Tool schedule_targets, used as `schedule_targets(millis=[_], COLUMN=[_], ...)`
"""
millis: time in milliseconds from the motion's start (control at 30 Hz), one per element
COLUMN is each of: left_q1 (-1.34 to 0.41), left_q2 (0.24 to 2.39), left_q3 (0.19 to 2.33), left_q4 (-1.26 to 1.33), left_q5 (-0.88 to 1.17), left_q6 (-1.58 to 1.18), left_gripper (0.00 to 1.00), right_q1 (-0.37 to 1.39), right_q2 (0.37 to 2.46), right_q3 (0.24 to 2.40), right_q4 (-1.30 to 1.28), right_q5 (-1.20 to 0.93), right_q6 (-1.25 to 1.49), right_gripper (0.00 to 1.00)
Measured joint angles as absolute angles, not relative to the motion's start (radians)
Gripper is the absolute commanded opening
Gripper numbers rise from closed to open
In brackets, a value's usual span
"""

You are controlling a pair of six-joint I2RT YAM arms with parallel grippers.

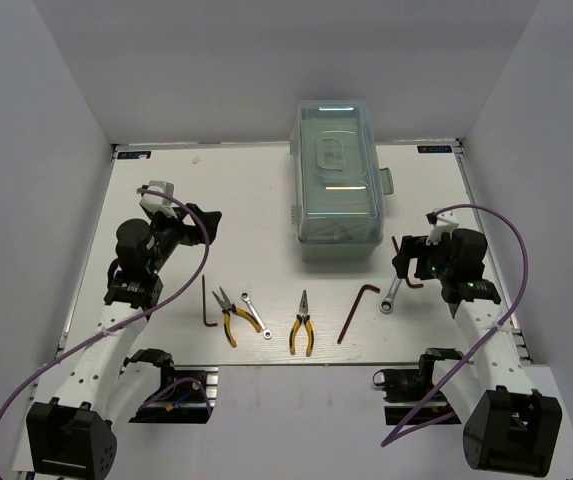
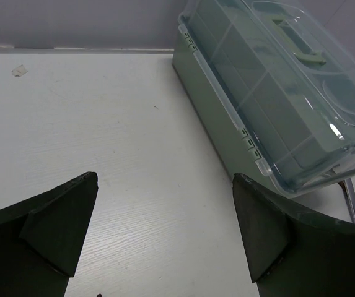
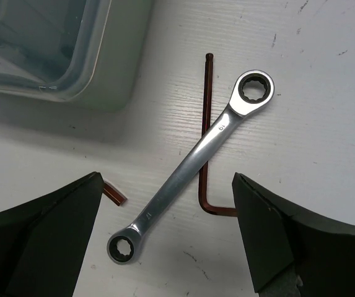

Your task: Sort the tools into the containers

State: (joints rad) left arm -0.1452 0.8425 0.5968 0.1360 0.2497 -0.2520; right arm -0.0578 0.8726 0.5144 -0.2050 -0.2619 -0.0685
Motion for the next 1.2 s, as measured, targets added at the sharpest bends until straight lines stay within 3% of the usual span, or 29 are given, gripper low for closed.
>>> schedule_targets(millis=[300, 400, 500, 533, 600, 633, 667, 700, 733, 833, 867, 900, 933, 967, 1067, 1200], left_q1=[-0.145, -0.145, -0.145, -0.145, -0.145, -0.145, -0.145, -0.145, -0.145, -0.145, -0.145, -0.145, -0.145, -0.145, -0.145, -0.145], left_q2=[0.862, 0.894, 0.935, 0.952, 0.993, 1.016, 1.041, 1.067, 1.089, 1.144, 1.151, 1.155, 1.156, 1.156, 1.159, 1.188], left_q3=[0.598, 0.606, 0.621, 0.628, 0.646, 0.656, 0.670, 0.686, 0.701, 0.733, 0.735, 0.735, 0.735, 0.735, 0.736, 0.738], left_q4=[0.136, 0.131, 0.123, 0.120, 0.112, 0.108, 0.098, 0.085, 0.075, 0.049, 0.044, 0.041, 0.036, 0.032, 0.031, 0.038], left_q5=[0.256, 0.260, 0.275, 0.282, 0.305, 0.314, 0.325, 0.334, 0.343, 0.371, 0.378, 0.385, 0.392, 0.400, 0.425, 0.464], left_q6=[-0.258, -0.262, -0.269, -0.271, -0.280, -0.284, -0.284, -0.282, -0.282, -0.282, -0.282, -0.282, -0.282, -0.281, -0.279, -0.279], left_gripper=[1.00, 0.92, 0.71, 0.49, 0.23, 0.03, 0.00, 0.00, 0.00, 0.00, 0.06, 0.17, 0.26, 0.39, 0.67, 0.78], right_q1=[-0.060, -0.059, -0.059, -0.059, -0.059, -0.058, -0.057, -0.056, -0.054, -0.043, -0.039, -0.034, -0.027, -0.020, 0.022, 0.091], right_q2=[0.873, 0.873, 0.876, 0.881, 0.899, 0.910, 0.923, 0.937, 0.953, 1.005, 1.029, 1.056, 1.092, 1.129, 1.237, 1.359], right_q3=[0.514, 0.522, 0.564, 0.586, 0.634, 0.656, 0.674, 0.689, 0.704, 0.754, 0.785, 0.825, 0.879, 0.940, 1.148, 1.396], right_q4=[-0.219, -0.250, -0.295, -0.308, -0.331, -0.339, -0.347, -0.354, -0.360, -0.376, -0.387, -0.406, -0.417, -0.425, -0.456, -0.472], right_q5=[-0.303, -0.318, -0.289, -0.279, -0.277, -0.284, -0.302, -0.320, -0.339, -0.377, -0.389, -0.400, -0.409, -0.421, -0.442, -0.480], right_q6=[-0.128, -0.194, -0.240, -0.253, -0.284, -0.299, -0.314, -0.329, -0.331, -0.321, -0.318, -0.313, -0.301, -0.295, -0.289, -0.260], right_gripper=[0.91, 0.91, 0.91, 0.91, 0.91, 0.81, 0.52, 0.01, 0.00, 0.00, 0.06, 0.32, 0.50, 0.88, 0.91, 0.88])
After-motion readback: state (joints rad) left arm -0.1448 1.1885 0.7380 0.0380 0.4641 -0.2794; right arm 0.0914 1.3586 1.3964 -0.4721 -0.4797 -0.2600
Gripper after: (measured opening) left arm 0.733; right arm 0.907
